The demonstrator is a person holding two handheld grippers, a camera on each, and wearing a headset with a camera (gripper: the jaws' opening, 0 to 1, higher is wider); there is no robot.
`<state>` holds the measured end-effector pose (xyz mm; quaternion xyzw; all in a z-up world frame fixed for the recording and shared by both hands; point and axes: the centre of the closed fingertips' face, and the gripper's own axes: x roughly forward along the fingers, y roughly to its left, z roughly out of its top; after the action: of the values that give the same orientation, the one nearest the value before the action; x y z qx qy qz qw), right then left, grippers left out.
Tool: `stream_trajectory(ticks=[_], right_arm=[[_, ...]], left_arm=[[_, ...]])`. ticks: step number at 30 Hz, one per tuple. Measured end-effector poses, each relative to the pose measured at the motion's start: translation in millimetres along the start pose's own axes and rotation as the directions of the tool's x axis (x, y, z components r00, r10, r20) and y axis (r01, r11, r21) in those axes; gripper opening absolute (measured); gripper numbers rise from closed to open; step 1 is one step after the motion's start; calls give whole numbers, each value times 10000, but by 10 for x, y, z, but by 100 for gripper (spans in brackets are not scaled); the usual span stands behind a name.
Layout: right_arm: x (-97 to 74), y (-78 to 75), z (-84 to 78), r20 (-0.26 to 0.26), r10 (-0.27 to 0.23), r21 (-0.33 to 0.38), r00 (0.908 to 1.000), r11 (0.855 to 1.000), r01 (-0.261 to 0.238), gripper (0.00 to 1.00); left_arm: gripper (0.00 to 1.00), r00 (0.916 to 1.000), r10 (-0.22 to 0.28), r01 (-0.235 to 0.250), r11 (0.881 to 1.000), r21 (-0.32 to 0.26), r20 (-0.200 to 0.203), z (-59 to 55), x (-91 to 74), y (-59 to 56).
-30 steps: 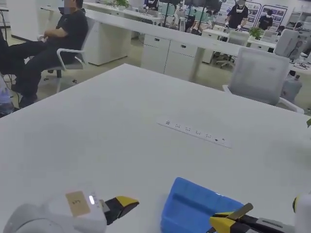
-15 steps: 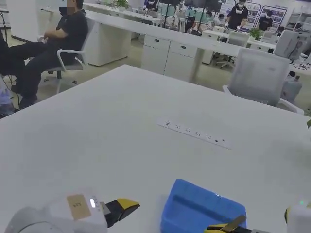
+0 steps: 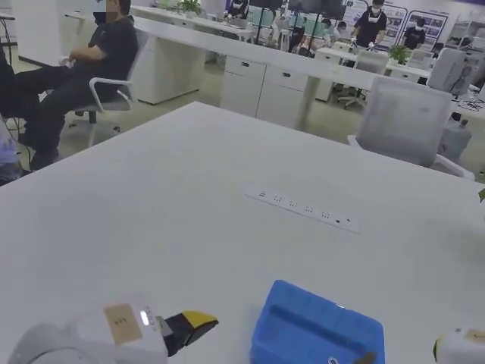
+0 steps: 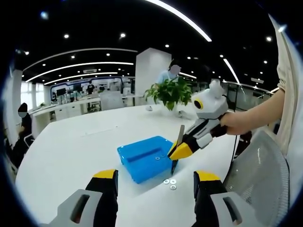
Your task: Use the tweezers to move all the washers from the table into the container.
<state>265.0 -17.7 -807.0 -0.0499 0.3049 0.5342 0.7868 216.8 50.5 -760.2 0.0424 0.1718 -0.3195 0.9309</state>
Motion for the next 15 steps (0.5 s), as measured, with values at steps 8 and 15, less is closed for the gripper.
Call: stream_trajectory(ticks=[8,15], right_arm=[[54,13,-156,-407,95,14,9991,10000,-94,4],[97,22,-192,-564,166,-6,9983,9999,-167,4]], left_arm=[[64,10000,-10,10,10000,17,1,1,6,1],[64,10000,-8,8,10000,29,-22,0,11,2]])
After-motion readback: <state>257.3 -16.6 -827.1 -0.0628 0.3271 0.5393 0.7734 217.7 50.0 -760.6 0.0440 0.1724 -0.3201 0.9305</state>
